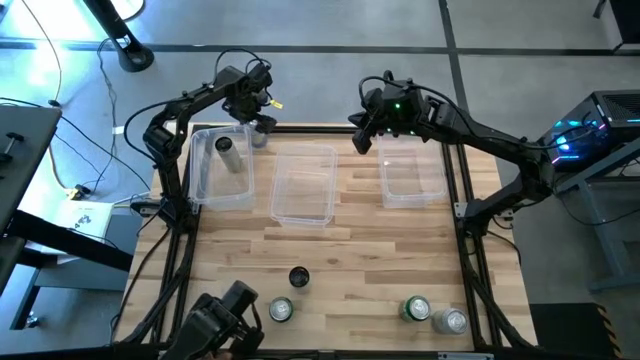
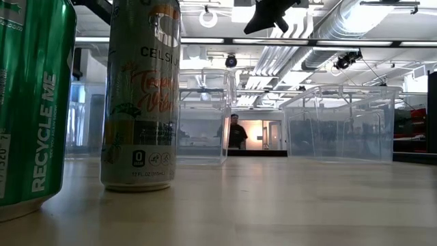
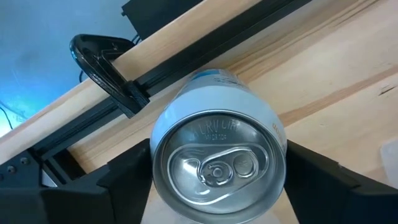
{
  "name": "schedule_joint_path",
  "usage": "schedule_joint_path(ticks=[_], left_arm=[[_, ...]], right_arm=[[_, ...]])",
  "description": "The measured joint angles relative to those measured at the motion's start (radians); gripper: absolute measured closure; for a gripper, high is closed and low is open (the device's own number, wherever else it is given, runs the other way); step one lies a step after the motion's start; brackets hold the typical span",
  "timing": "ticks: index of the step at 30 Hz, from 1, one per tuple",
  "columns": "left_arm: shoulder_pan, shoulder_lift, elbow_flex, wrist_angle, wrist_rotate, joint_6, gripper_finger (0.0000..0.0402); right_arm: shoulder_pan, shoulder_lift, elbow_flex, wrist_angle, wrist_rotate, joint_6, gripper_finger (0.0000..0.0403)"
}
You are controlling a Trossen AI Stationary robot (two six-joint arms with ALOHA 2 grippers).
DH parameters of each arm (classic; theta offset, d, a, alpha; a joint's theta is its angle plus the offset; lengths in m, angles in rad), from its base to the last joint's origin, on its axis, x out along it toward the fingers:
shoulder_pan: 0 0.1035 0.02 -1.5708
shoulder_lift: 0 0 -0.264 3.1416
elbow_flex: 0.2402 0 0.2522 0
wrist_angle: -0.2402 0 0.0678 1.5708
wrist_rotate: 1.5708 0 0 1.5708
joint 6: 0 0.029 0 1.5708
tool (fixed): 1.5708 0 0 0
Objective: Sort soda cans
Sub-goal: Put the top blue white soda can into the middle transparent bin
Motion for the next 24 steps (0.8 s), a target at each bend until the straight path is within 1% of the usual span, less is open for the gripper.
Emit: schedule_joint_path(ticks=[6,10,15,19,21,24], left_arm=[[0.001,-0.031,0.0,-0.008,0.012,-0.019,0.0126],[0.005,-0.094,0.072,-0.028,0.009,-0.018,0.0126],[-0.015,-0.195,0.168,-0.033,0.002,-0.034,0.0126],[-0.111,-0.279,0.183,-0.037,0.054,-0.052,0.0126],[-0.191,-0.31,0.18,-0.039,0.088,-0.067,0.0126],[-0.333,-0.368,0.18,-0.022,0.102,-0.095,0.0126]], right_arm=[[0.0,0.0,0.0,0.0,0.0,-0.002,0.0402],[-0.007,0.0,0.0,0.001,0.006,-0.008,0.0402],[-0.007,0.0,0.0,0.001,0.114,0.0,0.0402],[-0.007,0.0,0.0,0.01,0.132,0.0,0.0402],[-0.007,0.0,0.0,0.016,0.132,0.0,0.0402],[-0.007,0.0,0.0,0.025,0.132,0.0,0.0402]])
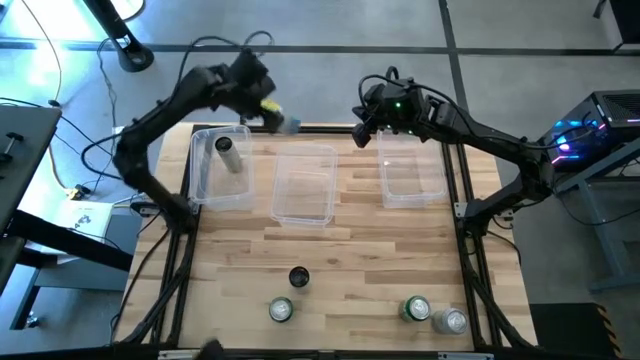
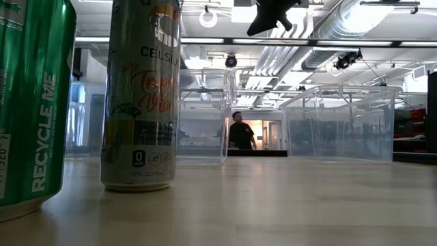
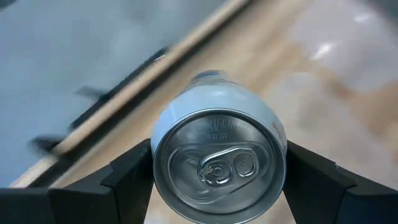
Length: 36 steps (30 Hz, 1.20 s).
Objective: Sort soda cans
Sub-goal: Put the top blue white soda can into the middle transparent bin
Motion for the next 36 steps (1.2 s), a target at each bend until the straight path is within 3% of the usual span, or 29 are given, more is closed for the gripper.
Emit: schedule_joint_path(ticks=[6,12,22,36], left_arm=[[-0.231,-0.053,0.001,0.001,-0.024,-0.083,0.0126],[-0.321,0.043,0.001,-0.064,-0.085,-0.073,0.0126],[-0.242,0.257,-0.002,-0.187,-0.258,0.062,0.0126],[-0.01,0.28,0.0,-0.055,-0.287,0.18,0.0126]], right_arm=[[-0.008,0.0,0.0,0.006,0.0,0.0,0.0402],[-0.015,0.0,0.0,0.007,-0.001,0.003,0.0402],[-0.012,0.0,0.0,-0.017,-0.006,0.024,0.0402],[-0.012,0.0,0.0,-0.027,-0.008,0.026,0.0402]])
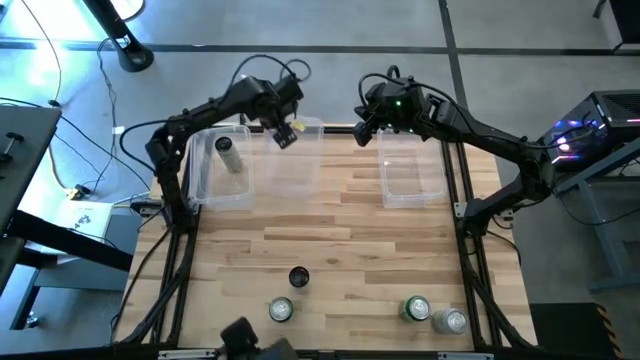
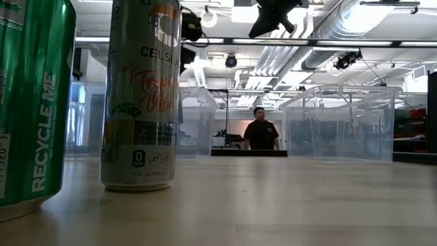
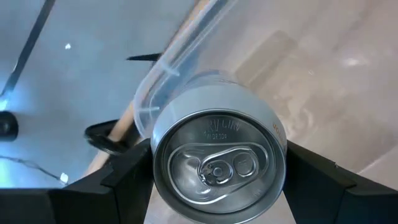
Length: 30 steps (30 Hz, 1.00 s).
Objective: Sort soda cans
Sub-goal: Put the top blue white soda can into the middle transparent bin
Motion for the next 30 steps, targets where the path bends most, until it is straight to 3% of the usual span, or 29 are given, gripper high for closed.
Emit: schedule_joint_path(ticks=[7,18,26,30], left_arm=[[0.047,0.004,0.0,-0.009,0.127,0.03,0.0126],[0.067,0.087,-0.109,0.06,0.102,0.022,0.0126],[0.065,0.121,-0.122,0.061,0.116,0.036,0.0125],[0.069,0.122,-0.122,0.061,0.117,0.038,0.0073]], right_arm=[[0.0,0.0,0.0,-0.001,0.0,0.0,0.0402],[0.0,0.0,0.0,0.0,0.0,0.0,0.0402],[0.0,0.0,0.0,0.0,-0.001,0.026,0.0402],[0.0,0.0,0.0,-0.004,-0.001,0.034,0.0402]])
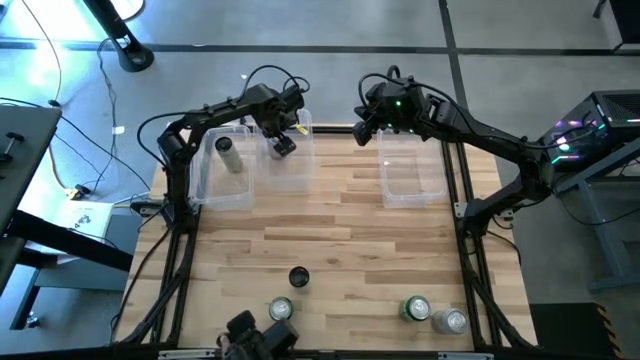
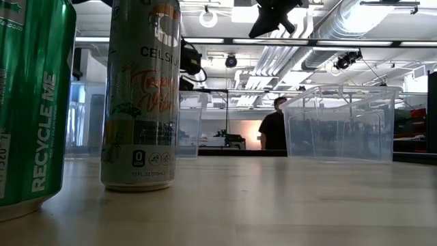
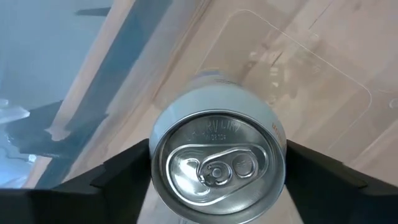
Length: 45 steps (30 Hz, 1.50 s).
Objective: Sort soda cans
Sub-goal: Put the top blue white soda can into the middle transparent bin, then put the left green soda can into the right transparent bin
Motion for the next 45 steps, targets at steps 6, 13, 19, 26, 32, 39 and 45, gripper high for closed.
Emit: schedule_joint_path(ticks=[6,13,19,26,32,39,45], left_arm=[[0.005,-0.003,0.0,-0.015,0.0,0.002,0.001],[0.004,-0.058,0.058,-0.048,0.028,0.01,0.0005],[0.004,-0.18,0.117,-0.055,0.028,0.015,0.0004],[-0.04,-0.372,0.117,-0.076,0.11,0.014,0.0003],[-0.248,-0.543,-0.027,-0.002,0.297,-0.103,0.0003],[-0.665,-0.732,-0.36,0.1,0.234,-0.375,0.0003],[-1.001,-0.812,-0.542,0.162,0.116,-0.779,0.0003]], right_arm=[[0.0,0.0,0.0,0.0,0.0,0.0,0.0402],[0.0,0.0,0.0,0.0,0.0,0.0,0.0402],[0.0,0.0,0.0,0.0,0.0,0.0,0.0402],[0.0,0.0,0.0,0.0,0.0,-0.002,0.0402],[-0.001,0.0,0.0,0.001,0.0,-0.027,0.0402],[-0.001,0.0,0.0,0.0,0.0,-0.053,0.0402],[-0.002,0.0,0.0,0.0,-0.021,-0.092,0.0402]])
